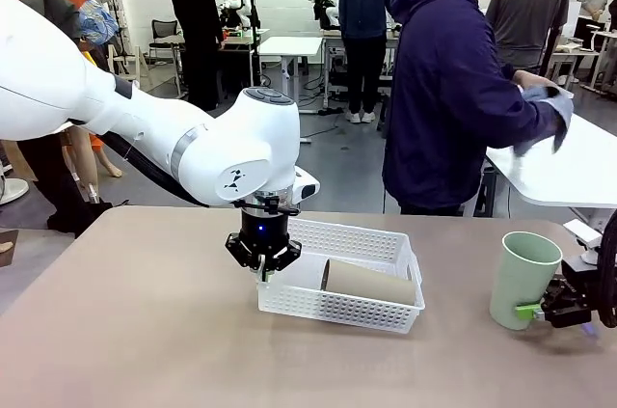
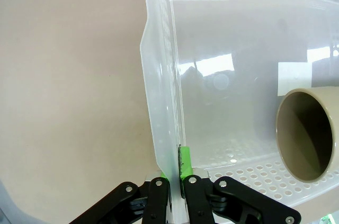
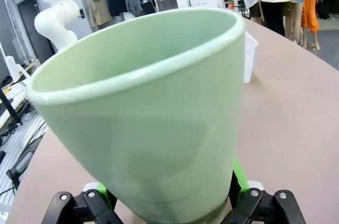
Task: Clean and organize the cups into the basket.
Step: Pick up the Reusable plastic cup from the right side of the table and stack it inside the Organizing basket in the center of the table.
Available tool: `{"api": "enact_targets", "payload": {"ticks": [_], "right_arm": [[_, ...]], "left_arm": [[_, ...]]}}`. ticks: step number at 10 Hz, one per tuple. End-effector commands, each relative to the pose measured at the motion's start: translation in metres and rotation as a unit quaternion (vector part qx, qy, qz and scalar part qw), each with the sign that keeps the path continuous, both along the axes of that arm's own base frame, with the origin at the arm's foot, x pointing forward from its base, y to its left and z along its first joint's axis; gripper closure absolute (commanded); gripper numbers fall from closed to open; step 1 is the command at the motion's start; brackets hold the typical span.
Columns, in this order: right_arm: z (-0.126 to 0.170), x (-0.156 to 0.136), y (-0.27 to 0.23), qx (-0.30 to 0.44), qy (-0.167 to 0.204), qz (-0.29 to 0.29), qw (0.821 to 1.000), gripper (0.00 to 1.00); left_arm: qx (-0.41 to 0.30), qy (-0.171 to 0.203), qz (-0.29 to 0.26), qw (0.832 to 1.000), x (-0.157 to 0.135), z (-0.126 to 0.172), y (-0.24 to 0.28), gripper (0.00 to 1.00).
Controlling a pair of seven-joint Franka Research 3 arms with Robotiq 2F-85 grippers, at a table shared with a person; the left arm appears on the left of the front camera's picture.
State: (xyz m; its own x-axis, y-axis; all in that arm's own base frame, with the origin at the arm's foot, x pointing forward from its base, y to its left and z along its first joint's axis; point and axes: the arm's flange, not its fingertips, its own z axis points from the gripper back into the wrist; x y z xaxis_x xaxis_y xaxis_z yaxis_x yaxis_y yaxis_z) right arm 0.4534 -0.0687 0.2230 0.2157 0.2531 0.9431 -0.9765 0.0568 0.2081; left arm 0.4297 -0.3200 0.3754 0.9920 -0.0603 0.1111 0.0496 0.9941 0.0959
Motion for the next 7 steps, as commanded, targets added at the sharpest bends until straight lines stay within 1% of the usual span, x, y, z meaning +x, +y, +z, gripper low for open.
{"api": "enact_targets", "payload": {"ticks": [1,2,3,5,6,7], "right_arm": [[0.001,0.005,-0.001,0.006,-0.009,0.024,1.0,0.46],[0.0,0.005,-0.002,0.006,-0.009,0.028,1.0,0.58],[0.0,0.005,-0.003,0.008,-0.01,0.029,1.0,1.0],[0.002,0.003,-0.006,0.01,-0.008,0.027,1.0,1.0],[0.022,-0.012,0.0,0.003,0.0,0.015,1.0,0.75],[0.068,-0.033,0.011,-0.01,0.033,0.023,0.999,0.75]], "left_arm": [[0.0,-0.001,-0.001,1.0,-0.001,0.0,0.0,1.0],[0.0,-0.001,-0.001,1.0,-0.001,0.0,0.0,1.0],[0.0,-0.001,-0.001,1.0,-0.001,0.0,0.0,1.0],[0.0,-0.001,-0.001,1.0,-0.001,0.0,0.0,1.0],[0.0,-0.001,-0.001,1.0,-0.001,0.0,0.0,1.0],[0.0,-0.001,-0.001,1.0,-0.001,0.0,0.0,1.0]]}}
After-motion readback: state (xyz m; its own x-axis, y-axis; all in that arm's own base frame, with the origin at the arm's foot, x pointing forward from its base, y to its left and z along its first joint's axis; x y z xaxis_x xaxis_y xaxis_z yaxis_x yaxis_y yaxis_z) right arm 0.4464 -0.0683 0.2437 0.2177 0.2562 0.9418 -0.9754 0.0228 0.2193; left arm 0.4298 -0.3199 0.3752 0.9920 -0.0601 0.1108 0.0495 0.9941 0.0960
